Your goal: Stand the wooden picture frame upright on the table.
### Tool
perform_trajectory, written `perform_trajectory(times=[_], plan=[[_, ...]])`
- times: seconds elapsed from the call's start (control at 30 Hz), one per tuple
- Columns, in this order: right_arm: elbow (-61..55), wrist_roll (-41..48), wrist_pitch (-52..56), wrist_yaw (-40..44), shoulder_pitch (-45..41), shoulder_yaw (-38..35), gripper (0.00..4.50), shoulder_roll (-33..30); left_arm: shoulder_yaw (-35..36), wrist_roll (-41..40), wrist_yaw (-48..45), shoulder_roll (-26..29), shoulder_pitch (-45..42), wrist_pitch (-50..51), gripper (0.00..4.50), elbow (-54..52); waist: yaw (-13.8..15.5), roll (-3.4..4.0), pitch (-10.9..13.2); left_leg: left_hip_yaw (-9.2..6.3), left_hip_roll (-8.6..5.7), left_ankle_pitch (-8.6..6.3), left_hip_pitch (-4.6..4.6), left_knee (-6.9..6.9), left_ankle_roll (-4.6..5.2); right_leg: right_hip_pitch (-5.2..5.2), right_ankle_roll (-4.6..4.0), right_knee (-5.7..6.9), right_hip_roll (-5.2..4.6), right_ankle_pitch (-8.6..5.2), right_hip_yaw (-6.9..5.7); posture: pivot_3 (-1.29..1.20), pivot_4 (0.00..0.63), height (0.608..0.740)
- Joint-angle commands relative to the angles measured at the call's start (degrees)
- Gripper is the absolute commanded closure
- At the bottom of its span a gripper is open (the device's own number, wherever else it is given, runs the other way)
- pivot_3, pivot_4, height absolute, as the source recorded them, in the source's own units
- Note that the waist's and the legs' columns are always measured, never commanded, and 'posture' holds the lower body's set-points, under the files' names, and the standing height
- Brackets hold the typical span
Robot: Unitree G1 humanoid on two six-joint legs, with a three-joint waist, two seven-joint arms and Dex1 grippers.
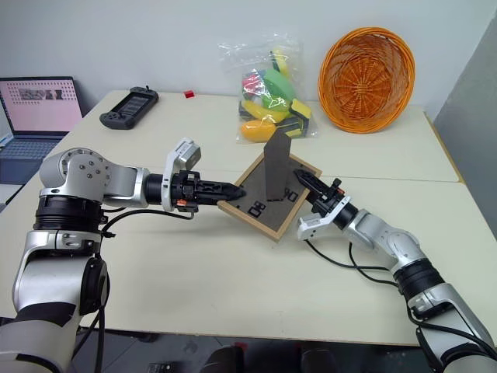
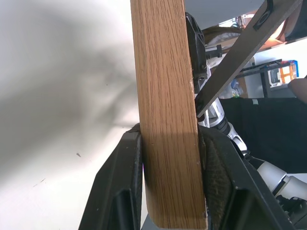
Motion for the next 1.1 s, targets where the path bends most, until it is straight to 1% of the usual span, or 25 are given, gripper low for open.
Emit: perform_trajectory(times=[0.03, 0.3, 0.43, 0.67, 0.73, 0.77, 0.9, 1.0, 1.1], plan=[[-2.67, 0.39, -0.02, 0.36, -0.75, -0.44, 3.20, 0.23, -0.07, -0.32, -0.20, 0.29, -1.52, 0.20, 3.21, -1.97, 0.00, 0.00, 0.00, 0.00, 0.00, 0.00, 0.00, 0.00, 0.00, 0.00, 0.00, 0.00, 0.00, 0.00, 0.00, 0.00, 0.150, 0.740], [-2.62, 0.17, 0.17, 0.25, -0.90, -0.28, 3.20, 0.48, -0.88, -0.84, -0.55, 0.65, -1.64, 0.20, 3.21, -2.25, -0.01, 0.00, 0.00, 0.00, 0.00, 0.00, 0.00, 0.00, 0.00, 0.00, 0.00, 0.00, 0.00, 0.00, 0.00, 0.00, 0.150, 0.740], [-2.69, 0.18, 0.22, 0.22, -0.95, -0.27, 3.20, 0.60, -0.83, 0.22, -0.54, 0.58, -1.49, 0.20, 3.21, -2.75, 0.00, 0.00, 0.00, 0.00, 0.00, 0.00, 0.00, 0.00, 0.00, 0.00, 0.00, 0.00, 0.00, 0.00, 0.00, 0.00, 0.150, 0.740], [-2.66, -0.01, 0.15, 0.26, -0.92, -0.06, 3.20, 0.66, -0.57, 1.12, -1.39, 0.65, 0.62, -0.70, 3.21, -8.07, -0.04, 0.00, 0.00, 0.01, 0.00, 0.00, 0.00, 0.00, 0.00, 0.00, 0.00, 0.00, 0.00, 0.00, 0.01, 0.00, 0.150, 0.740], [-2.72, -0.06, 0.07, 0.21, -0.76, -0.02, 3.20, 0.61, -0.31, 0.93, -1.53, 0.57, 1.00, -0.20, 2.50, -8.83, -0.04, 0.00, 0.00, -0.01, 0.00, 0.00, 0.00, 0.00, 0.00, 0.00, 0.00, 0.02, 0.00, 0.00, -0.01, 0.00, 0.150, 0.740], [-2.74, -0.09, 0.04, 0.21, -0.73, 0.01, 3.20, 0.61, -0.21, 0.45, -1.89, 0.70, 1.02, -0.01, 2.42, -8.87, -0.03, 0.00, 0.00, -0.01, 0.00, 0.00, 0.00, 0.00, 0.00, 0.00, 0.00, 0.02, 0.00, 0.00, -0.01, 0.00, 0.150, 0.740], [-2.57, -0.25, 0.03, 0.36, -0.81, 0.08, 3.20, 0.74, 0.29, 0.76, -2.39, 0.76, 0.43, 0.14, 1.48, -8.33, -0.03, 0.00, 0.00, 0.00, -0.01, 0.00, 0.00, 0.01, 0.00, 0.01, 0.00, 0.02, -0.02, 0.00, 0.00, 0.00, 0.150, 0.740], [-2.52, -0.29, 0.10, 0.46, -0.81, 0.12, 3.20, 0.79, 0.22, 1.01, -2.41, 0.73, 0.07, 0.18, 0.86, -7.46, -0.03, 0.00, 0.00, 0.00, -0.01, 0.00, 0.00, 0.02, 0.00, 0.01, 0.00, 0.02, -0.01, 0.00, -0.01, 0.00, 0.150, 0.740], [-2.30, -0.42, 0.17, 0.50, -0.81, 0.09, 3.20, 0.84, 0.16, 0.78, -2.96, 0.93, 0.14, 0.19, 0.37, -7.58, -0.03, 0.00, 0.00, 0.00, -0.01, 0.00, 0.00, 0.02, 0.00, 0.01, 0.00, 0.02, -0.01, 0.00, -0.01, 0.00, 0.150, 0.740]])
